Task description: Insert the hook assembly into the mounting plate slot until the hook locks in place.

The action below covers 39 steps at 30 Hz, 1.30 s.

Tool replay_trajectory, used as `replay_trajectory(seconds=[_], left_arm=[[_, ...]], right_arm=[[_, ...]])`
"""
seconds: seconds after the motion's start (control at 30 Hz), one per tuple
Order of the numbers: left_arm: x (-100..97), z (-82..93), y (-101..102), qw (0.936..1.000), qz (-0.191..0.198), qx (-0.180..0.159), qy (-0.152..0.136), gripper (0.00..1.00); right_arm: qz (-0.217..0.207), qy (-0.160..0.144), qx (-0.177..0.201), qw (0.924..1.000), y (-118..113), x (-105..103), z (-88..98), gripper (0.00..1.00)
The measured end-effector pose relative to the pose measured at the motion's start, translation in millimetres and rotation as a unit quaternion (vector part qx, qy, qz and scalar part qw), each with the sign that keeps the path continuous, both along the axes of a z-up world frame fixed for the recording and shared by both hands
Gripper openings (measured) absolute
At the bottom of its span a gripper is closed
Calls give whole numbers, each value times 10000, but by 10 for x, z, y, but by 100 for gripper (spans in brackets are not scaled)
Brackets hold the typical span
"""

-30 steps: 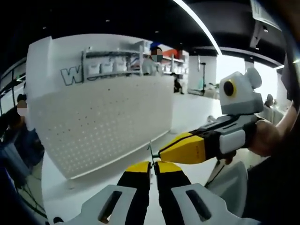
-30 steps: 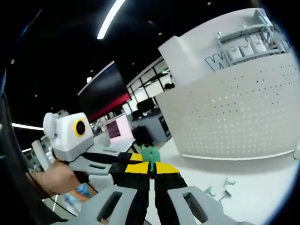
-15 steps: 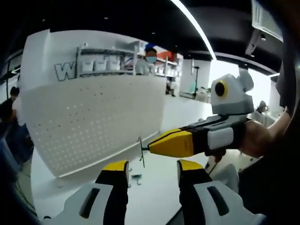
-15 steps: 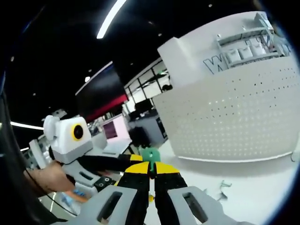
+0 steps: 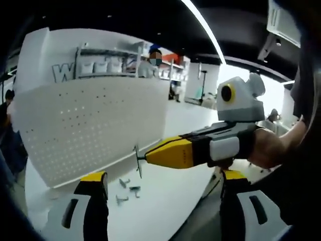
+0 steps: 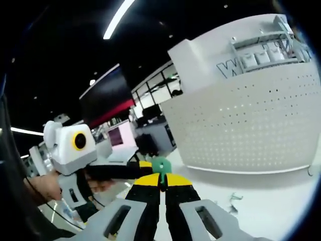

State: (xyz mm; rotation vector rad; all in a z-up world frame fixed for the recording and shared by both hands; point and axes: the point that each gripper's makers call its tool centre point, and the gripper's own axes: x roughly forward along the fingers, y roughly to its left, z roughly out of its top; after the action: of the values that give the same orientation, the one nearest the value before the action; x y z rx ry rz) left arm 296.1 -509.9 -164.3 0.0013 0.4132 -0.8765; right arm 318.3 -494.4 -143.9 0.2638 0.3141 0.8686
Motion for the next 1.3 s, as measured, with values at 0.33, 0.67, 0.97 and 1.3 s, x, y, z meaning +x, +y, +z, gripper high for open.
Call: replay_trajectory(seconds=[0.33,0.67,0.97,1.3], left_arm=[[-47,98,-91,9992,-128,-356,136,100],[-4,212,-30,9983,-117,-536,207,100],[-71,278,-15,9974,-311,-592,281,100],[-153,320,100,9976,-209,-607,274,100]], right_arm=[[-118,-21,-86,9999,-83,2,-6,0],[-348,-40,-155,9993,-128,46,62,0],[-609,-48,-122,9981,-159,190,151,0],[-1001,-472,-362,9932,-357,566,243,0]])
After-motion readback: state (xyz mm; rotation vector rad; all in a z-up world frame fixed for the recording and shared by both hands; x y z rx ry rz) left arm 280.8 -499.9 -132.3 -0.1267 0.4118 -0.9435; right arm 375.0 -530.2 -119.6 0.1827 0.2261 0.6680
